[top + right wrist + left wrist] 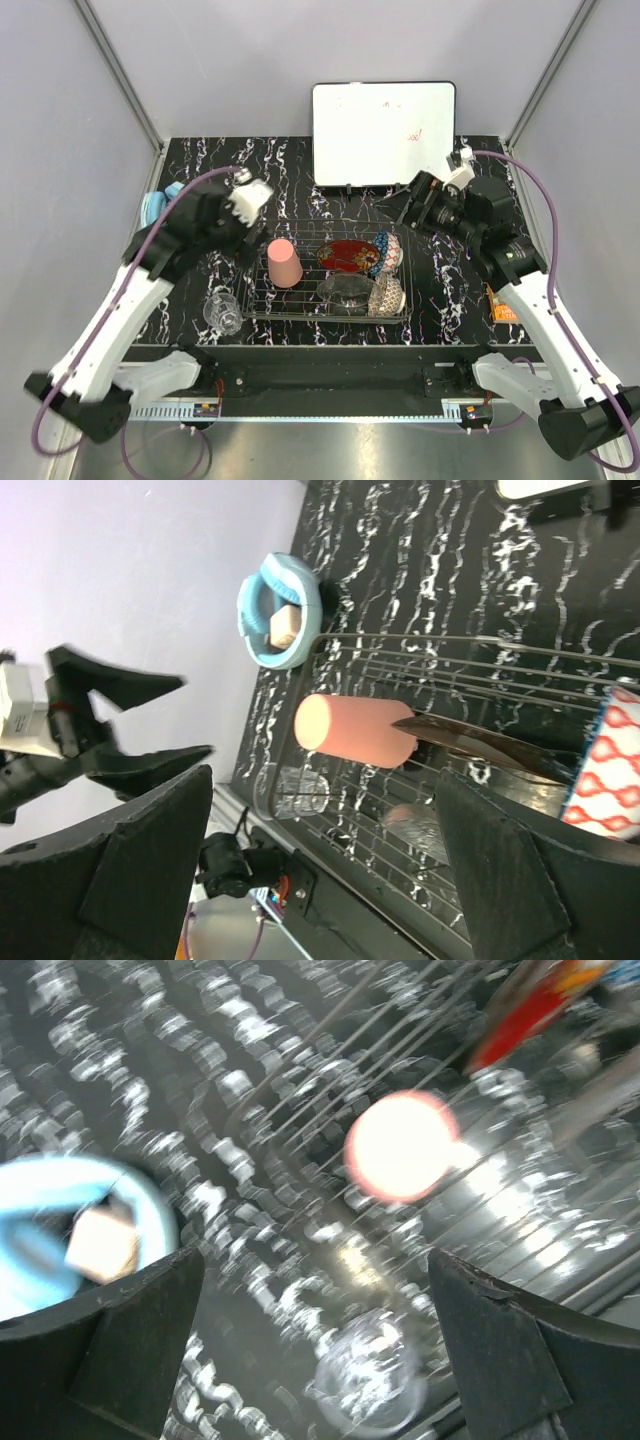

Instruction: Load the mixed dishes into the dish rack

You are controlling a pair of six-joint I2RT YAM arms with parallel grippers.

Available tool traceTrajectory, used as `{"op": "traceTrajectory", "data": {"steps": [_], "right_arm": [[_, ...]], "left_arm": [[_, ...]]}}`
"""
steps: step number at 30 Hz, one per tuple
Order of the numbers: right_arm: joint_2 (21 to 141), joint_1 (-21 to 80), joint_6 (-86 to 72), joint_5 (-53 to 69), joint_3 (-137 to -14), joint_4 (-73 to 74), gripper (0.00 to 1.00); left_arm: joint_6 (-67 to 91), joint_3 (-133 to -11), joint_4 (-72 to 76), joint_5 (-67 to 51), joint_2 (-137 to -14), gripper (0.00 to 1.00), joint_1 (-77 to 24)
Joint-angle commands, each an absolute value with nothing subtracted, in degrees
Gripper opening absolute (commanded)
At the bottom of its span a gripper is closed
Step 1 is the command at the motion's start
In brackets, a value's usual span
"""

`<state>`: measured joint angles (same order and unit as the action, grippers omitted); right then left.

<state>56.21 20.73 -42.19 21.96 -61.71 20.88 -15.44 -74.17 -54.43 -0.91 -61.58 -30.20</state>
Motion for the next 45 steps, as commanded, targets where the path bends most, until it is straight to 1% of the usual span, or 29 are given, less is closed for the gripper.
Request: {"op": "traceTrajectory", "data": {"steps": [1,4,6,8,10,16,22,29,30,33,34,36,37,39,40,42,45], "right_arm": [[53.9,20.8,-38.5,17.9,-63.5,22.9,1.00],[54.6,20.8,-38.4,18.5,-63.4,23.1,1.00],[55.1,21.3,-38.3,18.6,-63.3,23.0,1.00],[55.8,22.1,-38.3,18.6,-63.2,22.9,1.00],[56.2,22.8,-38.2,17.8,-63.2,22.9,1.00],[56.4,23.5,-38.3,17.0,-62.6,23.0,1.00],[56.8,23.5,-38.3,16.9,-62.4,23.0,1.00],[57.5,23.4,-38.3,16.7,-62.1,22.9,1.00],[57.7,23.4,-38.5,16.7,-62.2,22.9,0.99],[58.1,23.5,-38.6,17.0,-62.2,22.8,0.95],[58.2,23.4,-38.6,17.1,-62.3,22.8,0.94],[58.4,23.4,-38.7,17.6,-62.2,22.7,0.92],[58.4,23.5,-38.8,17.8,-62.2,22.8,0.91],[58.4,23.4,-38.7,17.8,-62.2,22.8,0.90],[58.4,23.5,-38.6,17.9,-62.2,22.8,0.90],[58.6,23.6,-38.1,17.9,-62.7,22.9,0.91],[59.4,24.6,-37.4,18.7,-64.0,22.9,0.96]], "left_arm": [[-24.8,-63.9,-56.9,-0.2,-53.1,0.98,-19.9],[-30.1,-56.5,-57.9,-1.5,-49.1,0.95,-13.4],[-32.7,-52.4,-58.2,-1.7,-47.4,0.93,-11.3],[-35.1,-50.5,-57.8,-3.8,-46.2,0.79,-8.0],[-36.6,-48.5,-57.4,-7.4,-46.1,0.71,-4.9],[-38.5,-46.8,-57.5,-10.3,-48.4,0.71,-1.6],[-40.5,-44.2,-57.5,-12.7,-52.8,0.72,-1.5],[-42.6,-42.4,-56.8,-13.3,-57.1,0.70,-1.5],[-42.6,-42.2,-56.3,-12.9,-57.7,0.65,-1.5],[-43.4,-41.6,-54.8,-14.1,-59.8,0.56,-1.5],[-44.8,-41.4,-54.8,-14.8,-60.5,0.50,-1.5],[-45.1,-41.2,-54.3,-16.6,-61.3,0.42,-1.4],[-44.9,-41.7,-54.1,-16.9,-61.7,0.30,-1.4],[-44.0,-42.2,-53.5,-16.7,-63.0,0.15,-1.4],[-43.7,-42.4,-53.4,-16.6,-63.4,0.00,-1.4],[-43.6,-43.0,-53.5,-16.4,-63.4,0.00,-1.3],[-44.6,-44.8,-53.9,-17.9,-60.1,0.00,-0.6]]}}
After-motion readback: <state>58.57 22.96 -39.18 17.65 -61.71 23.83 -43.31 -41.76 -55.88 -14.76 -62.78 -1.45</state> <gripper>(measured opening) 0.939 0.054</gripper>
